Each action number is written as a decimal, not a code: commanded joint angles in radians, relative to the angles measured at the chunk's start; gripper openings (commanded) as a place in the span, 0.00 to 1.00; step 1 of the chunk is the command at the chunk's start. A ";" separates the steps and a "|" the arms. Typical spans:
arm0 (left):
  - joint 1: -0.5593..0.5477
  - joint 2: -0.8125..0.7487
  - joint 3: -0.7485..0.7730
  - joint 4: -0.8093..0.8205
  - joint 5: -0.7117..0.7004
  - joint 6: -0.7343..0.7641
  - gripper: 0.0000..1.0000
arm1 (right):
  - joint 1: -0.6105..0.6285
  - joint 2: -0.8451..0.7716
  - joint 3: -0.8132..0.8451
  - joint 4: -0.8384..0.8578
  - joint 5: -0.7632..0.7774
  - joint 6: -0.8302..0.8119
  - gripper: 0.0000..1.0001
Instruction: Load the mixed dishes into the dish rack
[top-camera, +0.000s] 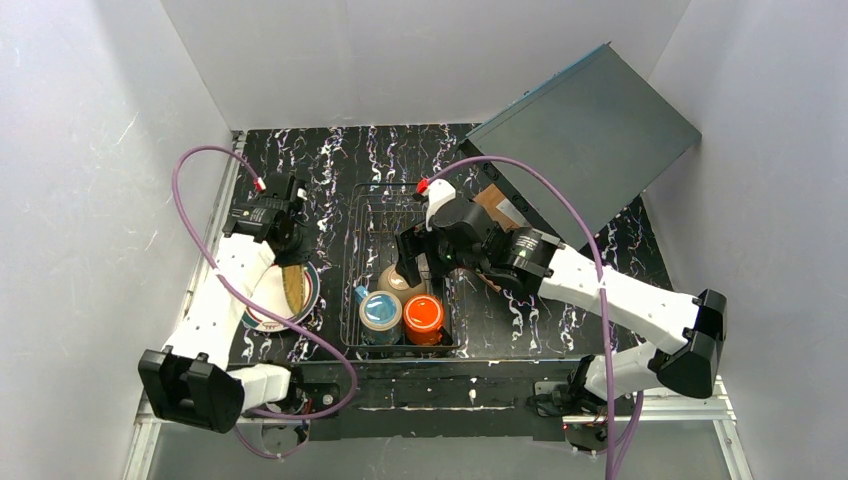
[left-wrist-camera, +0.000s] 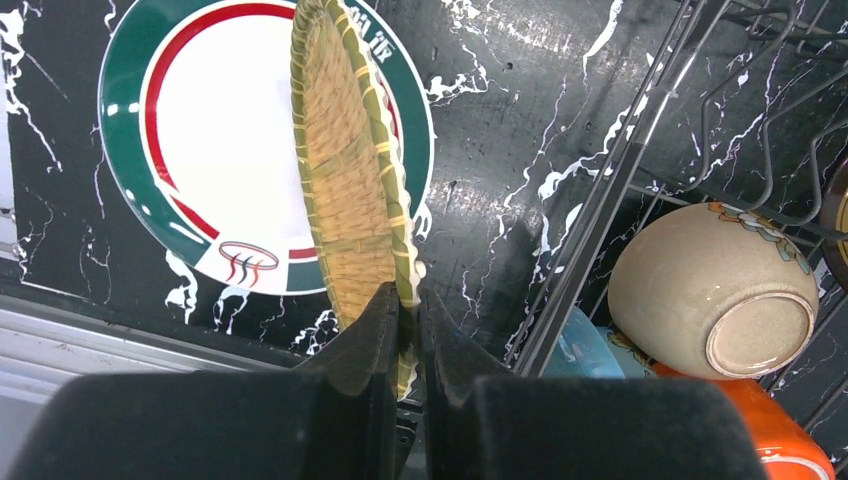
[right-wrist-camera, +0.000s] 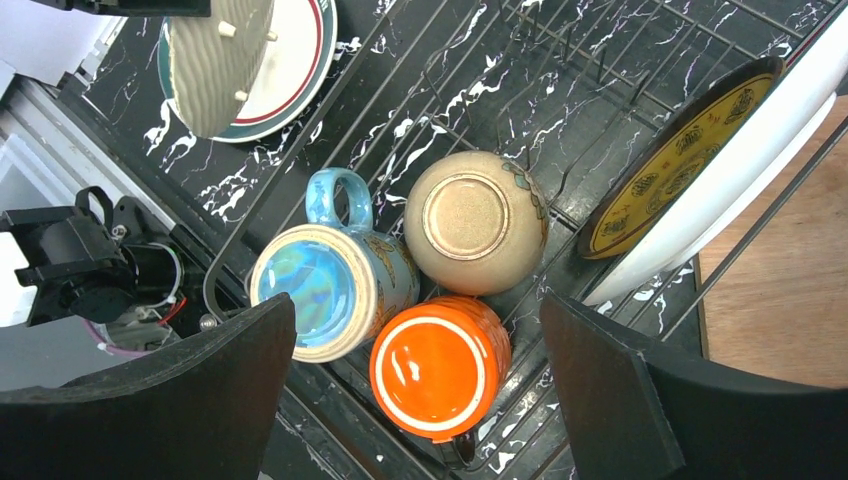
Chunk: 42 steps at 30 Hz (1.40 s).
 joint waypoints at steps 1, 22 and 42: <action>0.001 -0.071 0.051 -0.057 -0.051 -0.029 0.00 | -0.002 0.018 0.062 0.010 -0.017 0.000 1.00; 0.001 -0.235 0.374 -0.124 0.097 -0.223 0.00 | 0.172 0.114 0.186 0.116 0.082 -0.107 1.00; 0.001 -0.283 0.227 0.197 0.643 -0.571 0.00 | 0.332 0.380 0.310 0.486 0.794 -0.677 0.67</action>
